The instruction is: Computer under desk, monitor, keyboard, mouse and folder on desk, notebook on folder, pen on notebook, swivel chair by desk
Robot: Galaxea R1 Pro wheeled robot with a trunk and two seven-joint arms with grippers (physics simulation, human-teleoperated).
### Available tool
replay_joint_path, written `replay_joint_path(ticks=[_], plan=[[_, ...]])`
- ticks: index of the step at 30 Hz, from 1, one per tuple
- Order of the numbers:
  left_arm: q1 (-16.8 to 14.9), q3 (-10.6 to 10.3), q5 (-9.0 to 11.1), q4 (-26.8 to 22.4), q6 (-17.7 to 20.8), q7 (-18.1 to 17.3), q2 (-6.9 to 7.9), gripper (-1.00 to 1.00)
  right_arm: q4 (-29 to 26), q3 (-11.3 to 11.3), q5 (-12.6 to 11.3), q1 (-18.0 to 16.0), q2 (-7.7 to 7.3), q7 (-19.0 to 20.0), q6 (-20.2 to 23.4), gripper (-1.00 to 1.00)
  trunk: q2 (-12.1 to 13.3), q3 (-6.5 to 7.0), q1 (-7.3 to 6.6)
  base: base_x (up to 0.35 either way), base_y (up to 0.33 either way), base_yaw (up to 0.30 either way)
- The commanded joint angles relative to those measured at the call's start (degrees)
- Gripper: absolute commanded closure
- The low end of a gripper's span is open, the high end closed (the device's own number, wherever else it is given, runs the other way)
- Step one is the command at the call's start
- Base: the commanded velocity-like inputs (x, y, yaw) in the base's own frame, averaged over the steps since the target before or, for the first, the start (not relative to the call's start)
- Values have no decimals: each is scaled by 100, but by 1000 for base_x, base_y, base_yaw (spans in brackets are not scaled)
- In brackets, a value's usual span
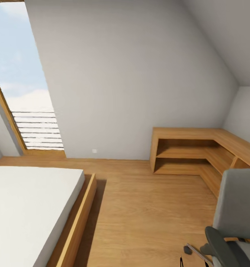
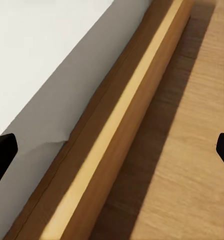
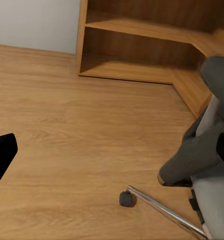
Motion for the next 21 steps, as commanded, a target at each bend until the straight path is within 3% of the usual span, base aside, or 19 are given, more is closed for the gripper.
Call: replay_joint_path(ticks=[1,21], plan=[[5,-29,45,-13,-5,11,0,-100,0,49,-58,-3,0,19,-15,-100,-3,2,4,325,0,-150],[4,-29,45,-13,0,10,0,-100,4,46,-68,-3,-1,97,-15,-100,-3,23,4,325,0,-25]])
